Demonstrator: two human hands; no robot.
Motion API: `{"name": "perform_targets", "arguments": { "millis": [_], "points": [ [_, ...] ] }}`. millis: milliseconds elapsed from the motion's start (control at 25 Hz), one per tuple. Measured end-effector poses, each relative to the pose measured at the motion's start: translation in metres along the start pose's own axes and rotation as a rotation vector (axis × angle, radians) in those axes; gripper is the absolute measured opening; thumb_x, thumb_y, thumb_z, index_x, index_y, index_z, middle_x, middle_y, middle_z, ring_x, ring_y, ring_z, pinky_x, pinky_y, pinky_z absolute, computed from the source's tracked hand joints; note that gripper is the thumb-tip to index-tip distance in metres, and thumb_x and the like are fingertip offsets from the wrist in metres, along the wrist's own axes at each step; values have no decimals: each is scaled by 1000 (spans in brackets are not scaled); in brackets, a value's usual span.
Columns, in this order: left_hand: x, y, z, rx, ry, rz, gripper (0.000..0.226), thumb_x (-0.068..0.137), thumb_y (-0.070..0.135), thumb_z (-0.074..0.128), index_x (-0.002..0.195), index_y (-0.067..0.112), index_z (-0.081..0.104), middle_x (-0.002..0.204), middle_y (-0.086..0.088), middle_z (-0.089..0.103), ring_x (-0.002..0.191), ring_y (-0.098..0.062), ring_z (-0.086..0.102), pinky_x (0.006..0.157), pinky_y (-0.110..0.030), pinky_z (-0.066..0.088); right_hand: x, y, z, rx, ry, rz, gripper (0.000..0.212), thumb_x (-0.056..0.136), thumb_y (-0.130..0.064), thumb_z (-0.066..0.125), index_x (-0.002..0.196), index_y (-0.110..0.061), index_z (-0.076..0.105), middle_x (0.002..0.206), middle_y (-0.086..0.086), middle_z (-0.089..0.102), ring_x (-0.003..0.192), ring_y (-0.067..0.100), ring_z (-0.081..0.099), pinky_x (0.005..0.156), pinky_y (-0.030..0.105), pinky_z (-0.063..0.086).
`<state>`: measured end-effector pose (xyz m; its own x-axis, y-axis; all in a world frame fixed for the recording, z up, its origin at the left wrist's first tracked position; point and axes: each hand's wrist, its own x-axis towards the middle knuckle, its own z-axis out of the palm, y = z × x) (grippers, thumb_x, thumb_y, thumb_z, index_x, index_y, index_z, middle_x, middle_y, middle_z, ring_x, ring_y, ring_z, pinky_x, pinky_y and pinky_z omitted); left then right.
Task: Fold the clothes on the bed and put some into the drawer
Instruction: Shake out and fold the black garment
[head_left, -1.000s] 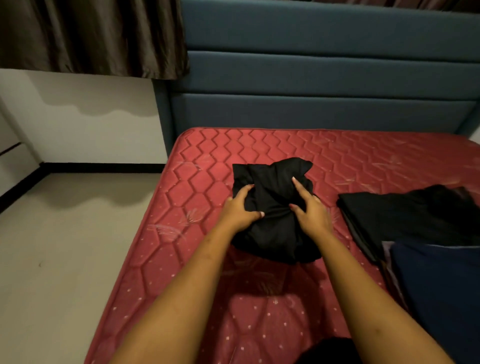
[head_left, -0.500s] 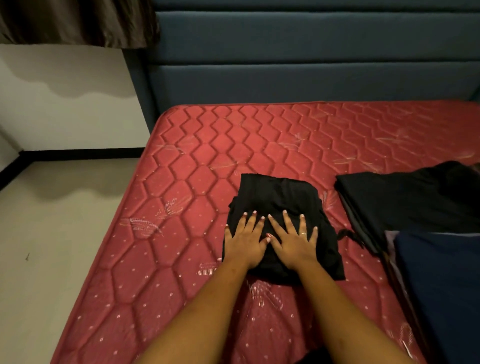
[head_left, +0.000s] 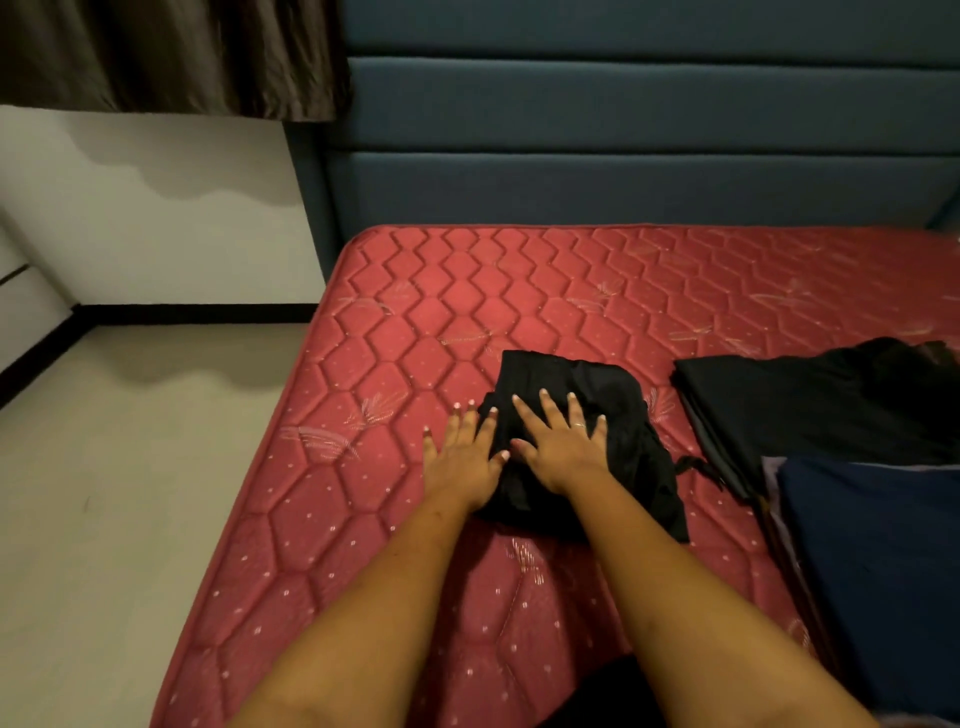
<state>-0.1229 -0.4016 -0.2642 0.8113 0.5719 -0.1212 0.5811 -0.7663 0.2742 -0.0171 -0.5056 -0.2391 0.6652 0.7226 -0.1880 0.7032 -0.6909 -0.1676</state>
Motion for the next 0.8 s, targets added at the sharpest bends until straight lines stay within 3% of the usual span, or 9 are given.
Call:
{"name": "perform_targets", "arguments": {
  "millis": [240, 400, 640, 800],
  "points": [
    [-57, -84, -74, -10, 182, -145, 70, 98, 49, 38, 153, 33, -1, 161, 2, -16, 147, -22, -16, 113, -62, -1, -19, -106, -27, -35, 152, -199, 62, 99, -55, 28, 148, -47, -8, 161, -10, -12, 148, 25, -13, 111, 64, -4],
    [-84, -180, -89, -16, 271, -295, 70, 98, 50, 37, 153, 33, -3, 160, 1, -18, 146, -23, -21, 111, -63, -6, -1, -209, 3, -54, 195, -341, 63, 98, -55, 29, 149, -47, -8, 161, -10, -8, 148, 25, -7, 111, 65, -1],
    [-79, -372, -83, 15, 311, -581, 71, 98, 50, 40, 152, 36, -3, 161, 0, -13, 147, -25, -17, 112, -63, 0, 76, -392, 74, -95, 71, -582, 63, 99, -53, 29, 148, -46, -10, 161, -10, -7, 148, 24, -8, 111, 65, 0],
    [-117, -489, -125, 4, 288, -789, 70, 99, 47, 40, 153, 34, -3, 161, 1, -11, 147, -24, -15, 113, -62, 0, 91, -530, 78, -135, -9, -666, 62, 101, -50, 26, 148, -44, -14, 161, -8, -7, 148, 23, -8, 111, 63, 1]
  ]
}}
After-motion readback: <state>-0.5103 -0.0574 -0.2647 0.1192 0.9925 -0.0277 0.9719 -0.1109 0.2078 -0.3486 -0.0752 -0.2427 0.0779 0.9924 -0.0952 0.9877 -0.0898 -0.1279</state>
